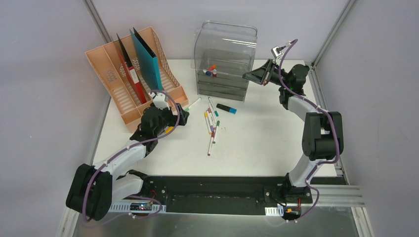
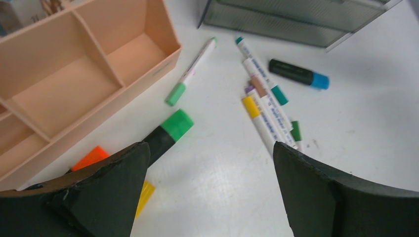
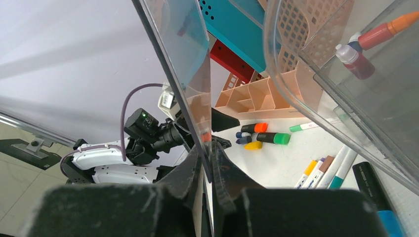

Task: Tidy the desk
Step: Pick up the stationery from the center of the board.

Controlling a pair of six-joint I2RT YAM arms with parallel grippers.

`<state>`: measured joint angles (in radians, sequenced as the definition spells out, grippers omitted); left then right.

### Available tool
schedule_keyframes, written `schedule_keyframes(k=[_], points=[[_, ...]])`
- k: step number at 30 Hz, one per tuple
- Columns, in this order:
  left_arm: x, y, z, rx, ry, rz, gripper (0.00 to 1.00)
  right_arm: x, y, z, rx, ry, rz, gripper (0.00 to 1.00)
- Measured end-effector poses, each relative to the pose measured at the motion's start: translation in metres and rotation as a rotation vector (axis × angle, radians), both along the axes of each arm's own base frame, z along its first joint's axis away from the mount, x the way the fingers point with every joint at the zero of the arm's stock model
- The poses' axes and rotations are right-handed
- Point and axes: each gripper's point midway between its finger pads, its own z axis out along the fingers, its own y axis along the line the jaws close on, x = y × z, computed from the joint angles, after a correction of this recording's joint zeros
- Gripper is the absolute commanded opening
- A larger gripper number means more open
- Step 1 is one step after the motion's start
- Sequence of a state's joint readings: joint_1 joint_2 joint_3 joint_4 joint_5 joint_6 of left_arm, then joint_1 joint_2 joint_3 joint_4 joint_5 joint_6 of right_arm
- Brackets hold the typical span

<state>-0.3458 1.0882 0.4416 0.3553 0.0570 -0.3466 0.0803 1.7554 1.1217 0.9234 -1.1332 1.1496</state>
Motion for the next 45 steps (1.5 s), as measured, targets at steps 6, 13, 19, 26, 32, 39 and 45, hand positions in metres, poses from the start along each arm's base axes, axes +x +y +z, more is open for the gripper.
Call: schedule_keyframes(k=[6,13,19,26,32,39,45], points=[[-0.015,0.014,-0.039,0.097,0.118,0.02,0.95,0.0,0.0,0.0,0.0,0.0,0.001,0.06],[-0.022,0.028,-0.069,0.188,0.283,0.072,0.87,0.0,0.0,0.0,0.0,0.0,0.001,0.06],[-0.015,0.04,-0.06,0.256,0.349,0.136,0.78,0.0,0.0,0.0,0.0,0.0,0.001,0.06],[-0.02,0.043,-0.071,0.338,0.444,0.097,0.54,0.0,0.0,0.0,0.0,0.0,0.001,0.06],[-0.026,0.037,-0.091,0.435,0.558,-0.025,0.57,0.0,0.0,0.0,0.0,0.0,0.002,0.06],[-0.035,0.043,-0.095,0.565,0.55,-0.117,0.59,0.0,0.001,-0.001,-0.001,0.002,0.002,0.06],[-0.036,0.043,-0.104,0.68,0.534,-0.187,0.57,0.0,0.001,-0.003,-0.002,0.006,0.006,0.06]])
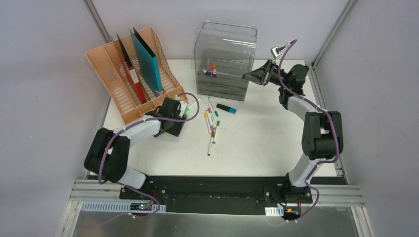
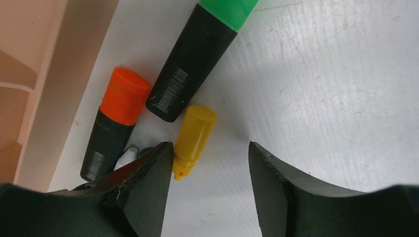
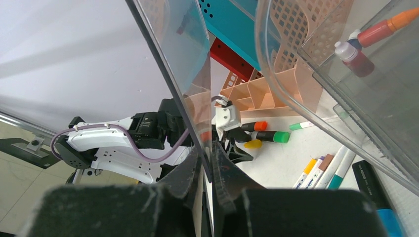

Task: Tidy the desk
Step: Pick up the stationery from the center of the board.

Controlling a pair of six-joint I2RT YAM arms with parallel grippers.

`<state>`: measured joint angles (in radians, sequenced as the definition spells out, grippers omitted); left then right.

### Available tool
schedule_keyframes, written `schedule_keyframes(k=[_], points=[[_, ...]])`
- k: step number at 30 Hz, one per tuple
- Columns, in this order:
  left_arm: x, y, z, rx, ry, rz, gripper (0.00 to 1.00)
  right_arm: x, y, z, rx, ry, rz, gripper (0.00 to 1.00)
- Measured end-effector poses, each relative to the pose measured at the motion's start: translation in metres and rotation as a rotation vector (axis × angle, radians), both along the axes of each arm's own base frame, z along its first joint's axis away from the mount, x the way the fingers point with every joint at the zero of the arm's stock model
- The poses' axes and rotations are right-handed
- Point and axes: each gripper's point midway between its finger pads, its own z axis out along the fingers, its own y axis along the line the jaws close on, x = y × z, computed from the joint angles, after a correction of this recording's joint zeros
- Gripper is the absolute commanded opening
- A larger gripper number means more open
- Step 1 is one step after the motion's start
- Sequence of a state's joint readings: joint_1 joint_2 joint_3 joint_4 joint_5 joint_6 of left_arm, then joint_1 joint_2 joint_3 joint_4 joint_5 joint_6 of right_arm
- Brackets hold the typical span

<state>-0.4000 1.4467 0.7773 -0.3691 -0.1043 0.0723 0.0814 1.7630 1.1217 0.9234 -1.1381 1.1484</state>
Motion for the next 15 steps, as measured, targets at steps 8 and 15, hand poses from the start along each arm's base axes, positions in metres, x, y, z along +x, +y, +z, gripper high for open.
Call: schedule_keyframes(k=[8,15], points=[[0.0042,0.009,-0.0111,0.074,0.008,-0.021,0.36,-0.0001,0.0,-0.0001,-0.001,-0.001,0.001,0.06],[0.0071,0.0079,-0.0129,0.075,0.006,-0.026,0.09,-0.0002,0.0,-0.0001,-0.001,-0.002,0.001,0.06]])
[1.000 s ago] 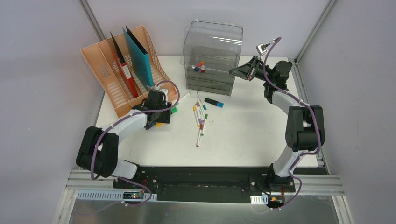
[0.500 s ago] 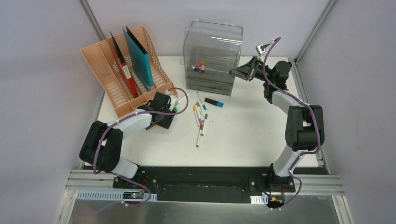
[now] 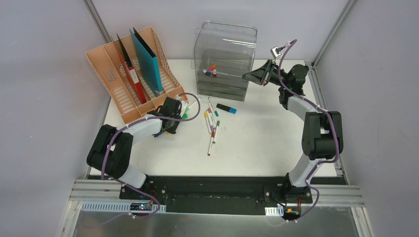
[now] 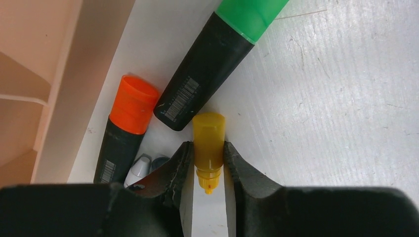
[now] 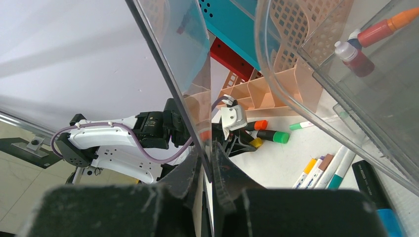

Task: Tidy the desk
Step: Pick up the stationery from the center of the board.

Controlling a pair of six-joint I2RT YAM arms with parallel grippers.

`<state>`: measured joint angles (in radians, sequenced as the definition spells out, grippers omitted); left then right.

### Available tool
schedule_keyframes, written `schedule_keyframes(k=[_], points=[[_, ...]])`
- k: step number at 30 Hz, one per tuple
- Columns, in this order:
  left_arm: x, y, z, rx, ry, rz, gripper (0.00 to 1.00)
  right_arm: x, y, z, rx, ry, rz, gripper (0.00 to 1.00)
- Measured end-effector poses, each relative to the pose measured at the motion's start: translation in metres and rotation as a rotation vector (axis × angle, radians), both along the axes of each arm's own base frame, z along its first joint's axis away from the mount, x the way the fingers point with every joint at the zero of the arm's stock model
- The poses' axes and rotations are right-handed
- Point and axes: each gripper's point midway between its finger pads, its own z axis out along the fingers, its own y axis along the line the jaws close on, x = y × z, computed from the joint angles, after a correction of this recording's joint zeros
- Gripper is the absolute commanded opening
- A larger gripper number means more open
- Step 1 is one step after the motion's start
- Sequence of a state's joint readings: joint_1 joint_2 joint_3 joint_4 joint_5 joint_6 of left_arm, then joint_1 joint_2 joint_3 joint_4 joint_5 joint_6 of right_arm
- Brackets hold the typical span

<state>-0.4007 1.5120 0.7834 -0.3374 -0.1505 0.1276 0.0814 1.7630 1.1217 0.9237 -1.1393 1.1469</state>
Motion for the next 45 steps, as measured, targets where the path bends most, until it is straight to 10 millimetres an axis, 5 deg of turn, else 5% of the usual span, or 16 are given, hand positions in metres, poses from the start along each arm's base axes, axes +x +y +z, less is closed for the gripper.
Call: schedule_keyframes(k=[2,11,29,45], points=[[0.0,0.0,0.0,-0.001,-0.001,-0.003,0.0,0.0,0.0,0.0,0.0,0.0,0.0,0.06],[-0.007,-0.017,0.008,-0.078,-0.008,-0.055,0.0,0.0,0.0,0.0,0.0,0.0,0.001,0.06],[-0.022,-0.063,0.125,-0.649,-0.522,-0.087,0.0,0.0,0.0,0.0,-0.001,0.0,0.002,0.06],[0.008,-0.119,0.153,-1.097,-0.548,-0.059,0.0,-0.001,0.001,0.0,0.0,0.0,0.003,0.06]])
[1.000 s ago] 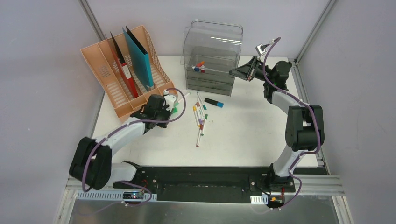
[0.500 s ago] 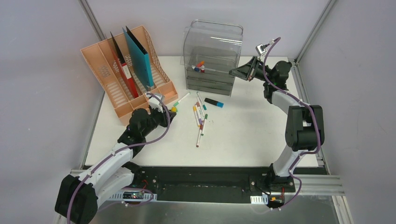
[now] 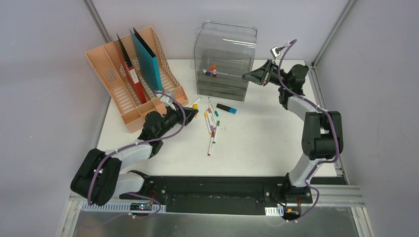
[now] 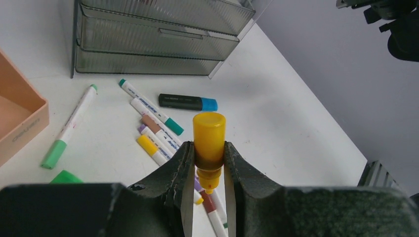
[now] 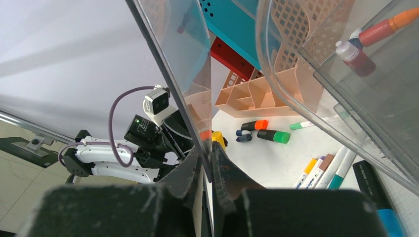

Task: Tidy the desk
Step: Pick up the stationery from the center of the board, then place the stationery in the drawer.

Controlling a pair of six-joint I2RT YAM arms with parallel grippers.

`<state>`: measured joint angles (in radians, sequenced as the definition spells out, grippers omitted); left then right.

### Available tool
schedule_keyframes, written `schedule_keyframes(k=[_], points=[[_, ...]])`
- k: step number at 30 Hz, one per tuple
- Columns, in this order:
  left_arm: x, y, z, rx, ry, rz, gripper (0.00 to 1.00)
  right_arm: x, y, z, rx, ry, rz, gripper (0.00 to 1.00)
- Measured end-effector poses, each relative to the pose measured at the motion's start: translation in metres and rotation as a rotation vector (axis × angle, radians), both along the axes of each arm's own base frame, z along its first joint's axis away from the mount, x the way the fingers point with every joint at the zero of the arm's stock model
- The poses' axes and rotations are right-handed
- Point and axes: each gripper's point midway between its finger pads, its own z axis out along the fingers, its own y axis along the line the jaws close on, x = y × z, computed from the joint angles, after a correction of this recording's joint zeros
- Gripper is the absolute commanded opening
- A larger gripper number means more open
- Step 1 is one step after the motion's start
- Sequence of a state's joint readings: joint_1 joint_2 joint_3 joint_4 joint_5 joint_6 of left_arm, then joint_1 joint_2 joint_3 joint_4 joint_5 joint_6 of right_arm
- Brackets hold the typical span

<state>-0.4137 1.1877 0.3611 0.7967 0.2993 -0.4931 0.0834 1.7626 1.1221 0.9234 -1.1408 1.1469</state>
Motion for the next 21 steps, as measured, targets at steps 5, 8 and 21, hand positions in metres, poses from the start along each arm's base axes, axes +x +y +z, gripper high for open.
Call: schedule_keyframes(k=[5,8,21], points=[[0.017,-0.009,0.007,-0.069,-0.013,0.001,0.0,0.0,0.0,0.0,0.0,0.0,0.001,0.06],[0.031,-0.017,0.015,-0.107,-0.022,-0.001,0.0,0.0,0.001,0.0,0.0,0.0,0.002,0.06],[0.1,-0.047,0.013,-0.261,-0.018,0.018,0.0,0.0,0.001,0.0,0.0,0.0,0.003,0.06]])
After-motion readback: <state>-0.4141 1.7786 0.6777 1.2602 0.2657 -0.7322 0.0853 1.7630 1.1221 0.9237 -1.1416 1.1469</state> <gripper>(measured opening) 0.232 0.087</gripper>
